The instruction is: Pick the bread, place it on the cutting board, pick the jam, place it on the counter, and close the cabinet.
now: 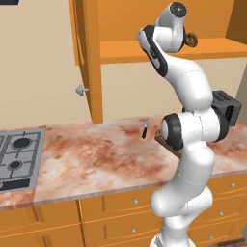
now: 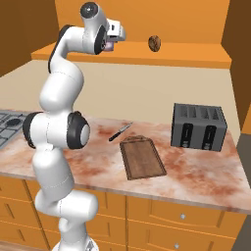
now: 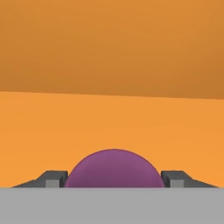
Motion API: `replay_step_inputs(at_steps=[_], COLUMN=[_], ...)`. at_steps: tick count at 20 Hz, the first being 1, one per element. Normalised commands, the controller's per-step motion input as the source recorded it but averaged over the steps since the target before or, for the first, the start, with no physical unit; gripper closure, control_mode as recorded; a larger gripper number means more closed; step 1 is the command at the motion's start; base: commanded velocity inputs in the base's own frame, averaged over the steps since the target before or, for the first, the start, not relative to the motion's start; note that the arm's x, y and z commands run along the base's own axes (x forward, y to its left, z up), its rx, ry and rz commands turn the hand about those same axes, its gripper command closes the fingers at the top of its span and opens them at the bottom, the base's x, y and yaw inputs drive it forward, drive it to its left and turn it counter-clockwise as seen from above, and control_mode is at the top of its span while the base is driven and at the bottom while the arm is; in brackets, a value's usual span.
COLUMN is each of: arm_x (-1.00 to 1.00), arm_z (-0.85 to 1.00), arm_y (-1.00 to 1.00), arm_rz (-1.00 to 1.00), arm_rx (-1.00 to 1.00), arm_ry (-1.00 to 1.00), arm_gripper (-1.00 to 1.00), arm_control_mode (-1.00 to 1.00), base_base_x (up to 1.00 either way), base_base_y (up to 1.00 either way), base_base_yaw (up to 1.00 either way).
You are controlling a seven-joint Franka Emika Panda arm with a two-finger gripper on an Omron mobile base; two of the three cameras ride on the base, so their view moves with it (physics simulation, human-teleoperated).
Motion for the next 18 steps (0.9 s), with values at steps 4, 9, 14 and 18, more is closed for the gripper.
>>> replay_step_inputs(at_steps=[4, 9, 14, 18], arm_x=[-0.04, -0.30, -0.43, -0.53], arm_z=[0.00, 0.00, 0.00, 0.00], arm_y=[0.00, -0.01, -0.02, -0.06], arm_rz=[0.00, 0.00, 0.00, 0.00], arm_rx=[0.00, 0.00, 0.00, 0.00], arm_ry=[-0.01, -0.03, 0.00, 0.00], arm_gripper=[1.00, 1.00, 1.00, 1.00], arm_control_mode=[-1.00, -1.00, -1.00, -1.00], base_base_x=[0.00, 0.00, 0.00, 0.00], base_base_y=[0.00, 0.00, 0.00, 0.00], base_base_yaw=[0.00, 0.00, 0.00, 0.00])
